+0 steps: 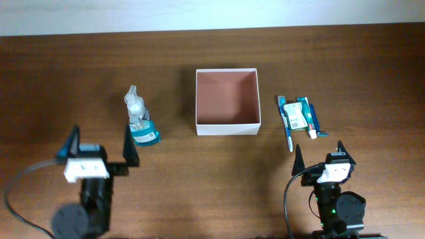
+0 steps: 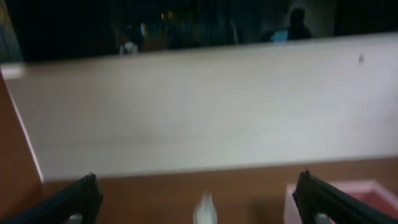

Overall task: Pack container
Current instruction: 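Raise the left arm and move the gripper above the clear soap bottle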

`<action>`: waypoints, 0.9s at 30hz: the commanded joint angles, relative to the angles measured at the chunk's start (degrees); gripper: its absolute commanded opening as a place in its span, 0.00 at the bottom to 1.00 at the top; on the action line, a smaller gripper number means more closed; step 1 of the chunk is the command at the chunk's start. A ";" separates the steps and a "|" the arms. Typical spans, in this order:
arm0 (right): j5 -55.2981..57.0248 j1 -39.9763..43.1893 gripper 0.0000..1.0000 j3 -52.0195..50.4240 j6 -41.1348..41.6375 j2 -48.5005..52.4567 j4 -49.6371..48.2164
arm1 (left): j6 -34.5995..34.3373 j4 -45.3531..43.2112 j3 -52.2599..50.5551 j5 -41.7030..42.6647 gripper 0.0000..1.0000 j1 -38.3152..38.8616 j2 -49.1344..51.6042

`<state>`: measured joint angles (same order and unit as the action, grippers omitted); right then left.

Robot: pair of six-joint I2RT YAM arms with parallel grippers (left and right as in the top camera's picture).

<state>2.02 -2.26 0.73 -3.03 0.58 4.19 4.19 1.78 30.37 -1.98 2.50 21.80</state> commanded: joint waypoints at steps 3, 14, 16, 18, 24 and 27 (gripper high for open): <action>-0.31 0.42 0.99 -0.42 0.46 -0.37 0.31 | 2.36 13.92 28.89 0.59 1.00 -0.04 25.00; -0.31 0.42 0.99 -0.42 0.46 -0.37 0.31 | 8.72 50.88 83.01 0.85 1.00 -0.02 68.22; -0.31 0.42 0.99 -0.42 0.46 -0.37 0.31 | 8.74 50.14 83.01 1.46 1.00 -0.02 70.36; -0.31 0.42 0.99 -0.42 0.46 -0.37 0.31 | 8.76 50.80 83.01 1.38 1.00 -0.04 71.91; -0.31 0.42 0.99 -0.42 0.46 -0.37 0.31 | 8.70 55.10 82.99 1.22 0.82 -0.02 76.89; -0.31 0.42 0.99 -0.42 0.46 -0.37 0.31 | 6.05 59.87 82.99 1.20 0.81 -0.02 79.21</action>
<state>1.83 -2.26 0.73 -3.01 0.62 4.25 12.40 58.30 112.42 -1.43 2.50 97.93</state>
